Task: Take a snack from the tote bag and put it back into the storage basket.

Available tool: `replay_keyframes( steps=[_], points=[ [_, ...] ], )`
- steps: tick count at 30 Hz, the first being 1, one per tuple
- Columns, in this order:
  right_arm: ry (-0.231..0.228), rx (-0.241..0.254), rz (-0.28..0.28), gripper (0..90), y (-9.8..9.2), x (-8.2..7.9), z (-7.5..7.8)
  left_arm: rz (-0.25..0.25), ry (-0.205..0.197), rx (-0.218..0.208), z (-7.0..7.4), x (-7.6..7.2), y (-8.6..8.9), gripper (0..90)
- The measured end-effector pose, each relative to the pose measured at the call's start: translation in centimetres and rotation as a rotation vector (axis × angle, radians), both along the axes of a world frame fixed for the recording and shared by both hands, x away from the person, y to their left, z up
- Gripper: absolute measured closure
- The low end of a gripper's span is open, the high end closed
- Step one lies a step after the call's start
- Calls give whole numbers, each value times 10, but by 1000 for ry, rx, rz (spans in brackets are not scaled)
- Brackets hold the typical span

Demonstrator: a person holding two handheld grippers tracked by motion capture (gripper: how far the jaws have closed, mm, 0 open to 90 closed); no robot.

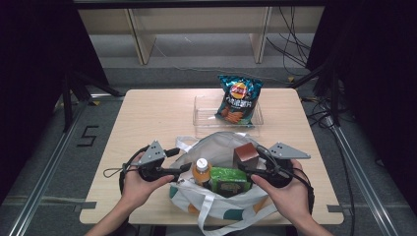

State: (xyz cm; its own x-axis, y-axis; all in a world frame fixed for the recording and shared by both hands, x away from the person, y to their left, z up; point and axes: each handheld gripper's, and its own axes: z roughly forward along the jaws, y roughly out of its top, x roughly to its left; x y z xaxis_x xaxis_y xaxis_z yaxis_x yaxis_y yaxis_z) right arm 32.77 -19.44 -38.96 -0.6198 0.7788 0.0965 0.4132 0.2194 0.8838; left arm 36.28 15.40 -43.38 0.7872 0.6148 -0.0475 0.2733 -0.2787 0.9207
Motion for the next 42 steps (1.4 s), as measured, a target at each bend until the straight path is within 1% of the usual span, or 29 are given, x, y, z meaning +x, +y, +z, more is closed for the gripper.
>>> replay_keyframes(
  steps=[1,3,6,8,9,10,11,12,13,14,15,16,17,18,19,23,25,26,27,28,29,33,34,35,37,39,40,41,42],
  points=[
    [12,22,-22,312,1,-1,0,3,0,2,0,0,0,320],
    [-3,22,-17,314,0,0,0,2,0,3,0,0,0,321],
    [22,27,-4,307,-1,0,1,2,1,2,0,0,0,320],
    [5,8,-10,295,-2,1,1,2,2,2,0,0,0,321],
    [38,17,-11,269,0,1,1,1,3,2,0,0,-1,321],
    [24,13,-18,262,2,1,0,1,2,2,0,0,-1,320],
    [55,28,-16,255,3,0,1,1,2,2,0,0,-1,320],
    [28,9,10,250,2,1,0,2,3,-1,0,-1,-1,320],
    [61,9,6,249,3,0,2,2,2,-1,0,-1,-1,320],
    [41,1,11,250,2,2,1,1,3,-1,0,0,-1,320],
    [41,1,11,250,2,2,1,1,3,-1,0,0,-1,320],
    [23,17,2,258,3,4,1,0,2,3,0,0,-1,320],
    [37,19,-5,283,3,5,1,0,3,3,0,0,-1,320],
    [13,11,-13,303,4,6,1,0,4,2,0,0,-1,320],
    [31,11,-25,318,4,5,1,0,4,1,0,0,-1,320],
    [-1,-16,-62,384,1,2,4,-3,2,5,0,0,-1,320],
    [-8,-2,-70,388,1,2,4,-9,0,9,0,1,-1,320],
    [-2,21,-89,391,1,1,4,-4,3,6,0,0,-1,320],
    [14,14,-93,392,1,-1,5,-4,2,6,0,0,-1,320],
    [-18,8,-78,393,1,1,4,-5,3,6,-1,0,-1,320],
    [-25,-8,-88,395,1,0,4,-5,3,6,-1,0,-1,320],
    [-16,1,-102,398,2,-2,7,-2,4,4,0,0,-1,320],
    [-29,11,-106,398,2,-1,8,-3,4,4,0,0,-1,320],
    [-40,12,-94,399,1,0,11,-3,3,4,-1,0,-1,320],
    [-29,26,-107,398,1,-2,13,-6,3,5,-1,0,-1,320],
    [-61,41,-104,399,-2,-1,22,-10,-3,9,0,1,-1,321],
    [-49,59,-119,399,-2,-3,26,-6,3,5,0,0,-1,320],
    [-78,42,-103,399,-4,-1,29,-6,2,6,-1,0,-1,320],
    [-74,65,-110,399,-4,-1,32,-8,0,8,0,1,-1,320]
  ],
)
